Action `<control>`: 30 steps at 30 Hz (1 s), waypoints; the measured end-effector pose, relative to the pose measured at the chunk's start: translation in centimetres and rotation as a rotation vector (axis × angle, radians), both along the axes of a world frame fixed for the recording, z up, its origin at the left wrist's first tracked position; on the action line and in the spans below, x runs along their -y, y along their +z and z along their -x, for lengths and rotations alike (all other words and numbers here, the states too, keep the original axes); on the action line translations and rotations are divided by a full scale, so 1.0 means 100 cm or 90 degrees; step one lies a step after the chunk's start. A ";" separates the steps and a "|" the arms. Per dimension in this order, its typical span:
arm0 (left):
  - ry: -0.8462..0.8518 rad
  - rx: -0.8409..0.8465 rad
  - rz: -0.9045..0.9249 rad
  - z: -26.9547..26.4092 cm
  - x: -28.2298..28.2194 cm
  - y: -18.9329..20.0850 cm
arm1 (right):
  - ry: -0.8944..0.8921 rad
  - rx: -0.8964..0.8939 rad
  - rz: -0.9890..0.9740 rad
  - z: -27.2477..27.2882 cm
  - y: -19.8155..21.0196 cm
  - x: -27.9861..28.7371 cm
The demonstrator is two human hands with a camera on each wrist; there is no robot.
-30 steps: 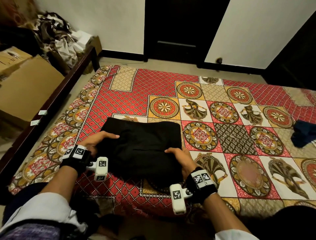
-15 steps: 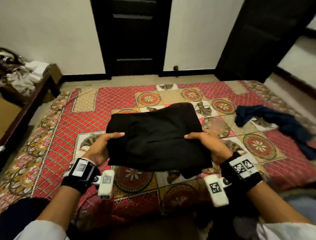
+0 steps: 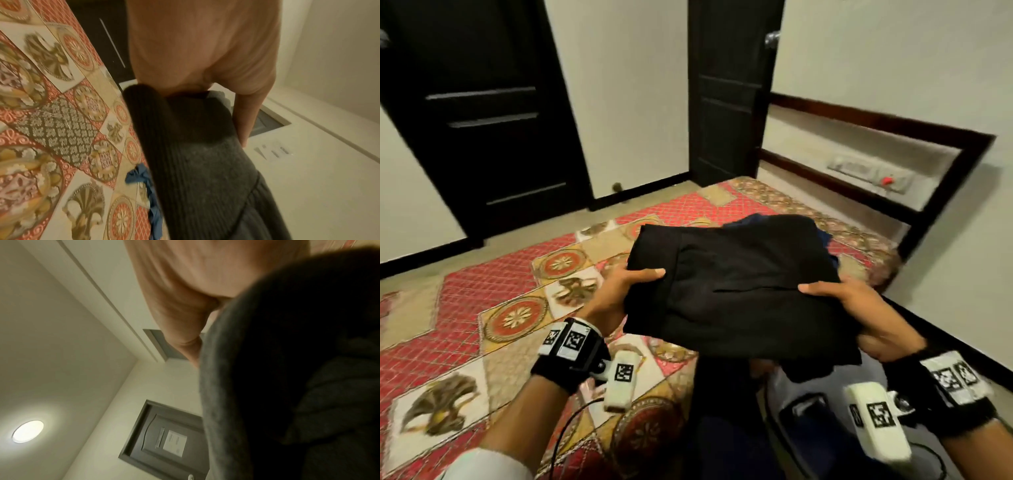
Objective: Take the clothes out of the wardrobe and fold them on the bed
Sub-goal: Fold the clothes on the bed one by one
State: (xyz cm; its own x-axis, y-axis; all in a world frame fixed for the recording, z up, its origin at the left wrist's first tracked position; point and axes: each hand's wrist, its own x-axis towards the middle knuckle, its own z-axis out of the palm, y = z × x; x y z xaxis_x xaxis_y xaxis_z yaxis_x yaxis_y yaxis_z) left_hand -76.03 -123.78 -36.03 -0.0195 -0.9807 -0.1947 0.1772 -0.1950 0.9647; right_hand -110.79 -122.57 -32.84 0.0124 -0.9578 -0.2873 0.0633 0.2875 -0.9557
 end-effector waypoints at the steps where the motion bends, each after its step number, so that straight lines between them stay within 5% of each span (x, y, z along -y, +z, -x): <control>1: -0.022 0.000 -0.008 0.023 0.008 0.000 | -0.029 0.003 -0.006 0.022 0.000 -0.010; 14: -0.351 0.112 -0.172 0.306 0.017 -0.078 | -0.375 0.088 -0.228 0.228 -0.082 -0.182; 24: -0.523 0.399 -0.342 0.352 0.061 -0.196 | -0.415 0.118 -0.391 0.239 -0.180 -0.189; 30: -0.516 0.518 -0.388 0.368 0.067 -0.248 | -0.396 0.091 -0.532 0.235 -0.232 -0.165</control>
